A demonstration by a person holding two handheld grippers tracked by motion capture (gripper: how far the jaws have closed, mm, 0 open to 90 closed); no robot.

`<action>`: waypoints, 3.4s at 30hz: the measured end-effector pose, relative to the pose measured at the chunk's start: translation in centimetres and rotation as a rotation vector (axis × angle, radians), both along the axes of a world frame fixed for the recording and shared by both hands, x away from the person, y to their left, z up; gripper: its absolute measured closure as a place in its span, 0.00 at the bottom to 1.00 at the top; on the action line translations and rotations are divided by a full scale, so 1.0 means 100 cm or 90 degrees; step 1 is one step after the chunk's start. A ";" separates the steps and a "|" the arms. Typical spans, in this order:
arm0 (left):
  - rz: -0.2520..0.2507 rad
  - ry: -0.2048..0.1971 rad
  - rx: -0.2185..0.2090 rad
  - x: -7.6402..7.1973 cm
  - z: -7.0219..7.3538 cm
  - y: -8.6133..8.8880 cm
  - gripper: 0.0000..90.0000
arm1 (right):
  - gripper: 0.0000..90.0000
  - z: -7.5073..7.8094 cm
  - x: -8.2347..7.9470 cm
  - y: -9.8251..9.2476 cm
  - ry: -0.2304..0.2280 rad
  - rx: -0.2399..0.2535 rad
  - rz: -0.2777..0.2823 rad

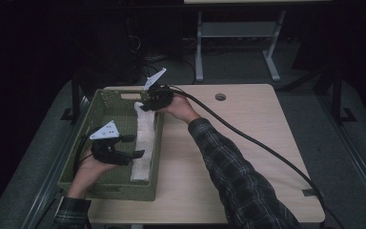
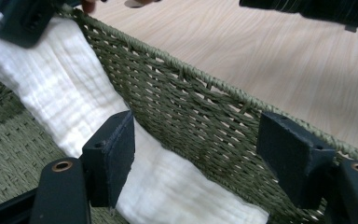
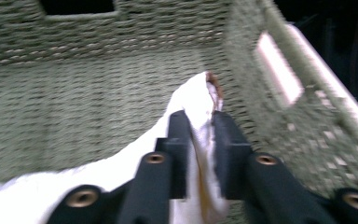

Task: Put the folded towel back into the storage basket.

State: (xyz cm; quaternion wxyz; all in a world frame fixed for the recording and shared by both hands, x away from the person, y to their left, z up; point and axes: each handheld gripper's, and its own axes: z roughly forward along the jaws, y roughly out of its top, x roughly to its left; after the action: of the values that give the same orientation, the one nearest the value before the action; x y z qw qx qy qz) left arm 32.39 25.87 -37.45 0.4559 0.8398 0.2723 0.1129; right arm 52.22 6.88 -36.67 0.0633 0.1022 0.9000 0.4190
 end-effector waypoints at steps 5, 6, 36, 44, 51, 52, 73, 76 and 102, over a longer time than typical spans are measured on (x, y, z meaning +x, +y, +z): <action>0.007 -0.002 -0.002 0.001 0.001 -0.001 0.29 | 0.62 0.008 0.000 -0.005 -0.005 0.024 -0.032; 0.009 -0.001 -0.002 0.001 0.002 -0.001 0.29 | 0.60 0.011 0.000 -0.007 -0.004 0.025 -0.033; 0.013 -0.008 0.002 0.011 0.042 -0.103 0.26 | 0.46 0.047 -0.031 -0.120 0.012 0.057 -0.039; -0.006 0.000 0.017 0.009 0.032 -0.139 0.26 | 0.42 0.036 -0.046 -0.163 0.017 0.055 -0.071; -0.019 0.002 0.021 0.006 0.021 -0.165 0.25 | 0.38 0.022 -0.057 -0.202 0.014 0.058 -0.108; -0.016 0.002 0.021 0.006 0.019 -0.168 0.25 | 0.38 0.020 -0.059 -0.207 0.015 0.058 -0.112; -0.017 0.022 0.060 -0.011 -0.030 -0.209 0.18 | 0.21 -0.031 -0.095 -0.277 0.033 0.040 -0.225; -0.020 0.029 0.065 -0.013 -0.040 -0.213 0.17 | 0.20 -0.040 -0.100 -0.284 0.035 0.034 -0.234; -0.010 0.031 0.119 -0.013 -0.093 -0.223 0.16 | 0.12 -0.096 -0.152 -0.347 0.084 0.011 -0.341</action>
State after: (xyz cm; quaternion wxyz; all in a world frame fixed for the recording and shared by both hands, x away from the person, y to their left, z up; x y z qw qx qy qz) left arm 31.12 3.57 -46.74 0.3698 0.8831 0.2652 0.1142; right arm 36.98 -27.84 -46.30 0.1125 0.3642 0.8393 0.3875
